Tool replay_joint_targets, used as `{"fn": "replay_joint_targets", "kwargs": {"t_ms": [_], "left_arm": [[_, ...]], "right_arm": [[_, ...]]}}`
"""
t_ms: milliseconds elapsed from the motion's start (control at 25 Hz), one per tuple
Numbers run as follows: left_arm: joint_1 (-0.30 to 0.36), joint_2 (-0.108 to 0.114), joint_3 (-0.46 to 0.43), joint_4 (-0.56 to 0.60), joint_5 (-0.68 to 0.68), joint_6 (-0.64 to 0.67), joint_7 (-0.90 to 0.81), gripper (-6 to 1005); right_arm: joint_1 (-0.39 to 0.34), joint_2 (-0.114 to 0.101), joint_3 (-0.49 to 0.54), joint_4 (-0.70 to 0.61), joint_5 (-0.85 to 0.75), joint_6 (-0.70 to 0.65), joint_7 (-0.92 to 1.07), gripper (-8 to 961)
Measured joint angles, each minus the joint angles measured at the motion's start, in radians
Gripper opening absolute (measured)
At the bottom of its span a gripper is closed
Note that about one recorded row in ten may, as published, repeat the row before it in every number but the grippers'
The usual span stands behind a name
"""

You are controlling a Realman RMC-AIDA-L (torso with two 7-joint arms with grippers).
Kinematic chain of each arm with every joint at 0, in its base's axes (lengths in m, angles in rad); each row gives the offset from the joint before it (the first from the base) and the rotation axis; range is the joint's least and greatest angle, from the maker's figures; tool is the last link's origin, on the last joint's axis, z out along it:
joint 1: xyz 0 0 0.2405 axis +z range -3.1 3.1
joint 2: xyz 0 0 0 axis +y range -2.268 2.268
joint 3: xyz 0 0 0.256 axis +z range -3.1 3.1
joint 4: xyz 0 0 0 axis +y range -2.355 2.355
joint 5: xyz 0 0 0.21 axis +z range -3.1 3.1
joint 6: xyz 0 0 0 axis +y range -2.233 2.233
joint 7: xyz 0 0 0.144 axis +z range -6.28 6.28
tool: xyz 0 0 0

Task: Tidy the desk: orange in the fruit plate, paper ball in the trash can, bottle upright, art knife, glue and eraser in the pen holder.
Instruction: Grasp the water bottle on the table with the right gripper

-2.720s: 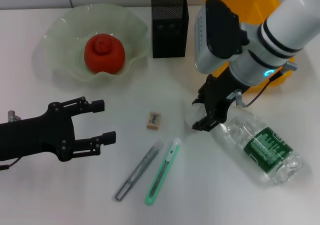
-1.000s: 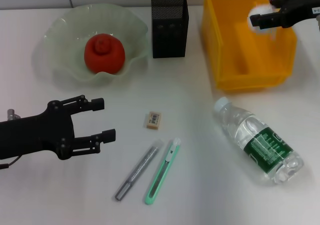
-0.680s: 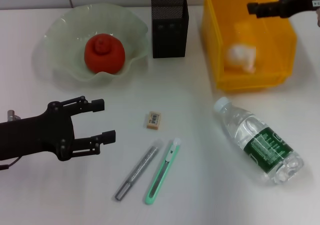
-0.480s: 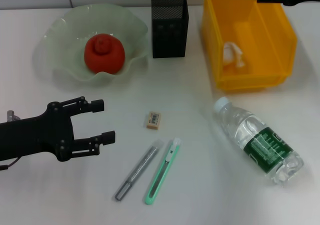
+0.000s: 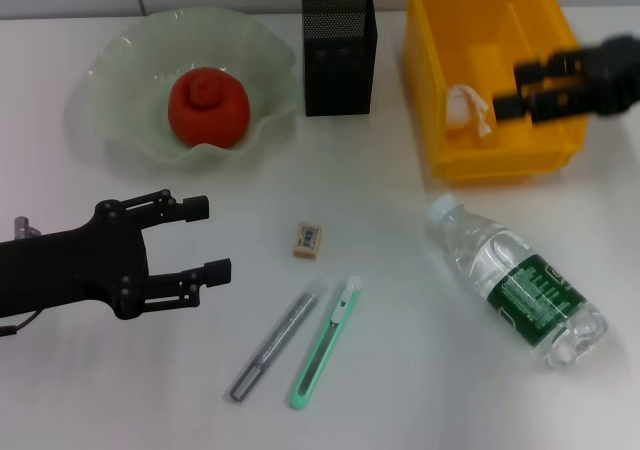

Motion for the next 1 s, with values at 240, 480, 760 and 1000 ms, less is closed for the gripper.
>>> {"fn": "replay_joint_targets", "kwargs": {"t_ms": [240, 480, 760, 1000], "left_arm": [[-0.006, 0.000, -0.002, 0.002, 0.000, 0.000, 0.000, 716], [-0.013, -0.002, -0.003, 0.001, 0.000, -0.006, 0.000, 713], [-0.013, -0.007, -0.004, 0.000, 0.000, -0.011, 0.000, 709], [-0.013, -0.009, -0.003, 0.000, 0.000, -0.017, 0.003, 706]], "right_arm": [[0.082, 0.006, -0.054, -0.003, -0.249, -0.062, 0.111, 824], [0.150, 0.015, -0.182, 0.012, -0.423, -0.060, 0.234, 825], [0.251, 0.059, -0.264, 0.094, -0.625, -0.065, 0.329, 825], [0.291, 0.078, -0.307, 0.144, -0.676, -0.065, 0.369, 823]]}}
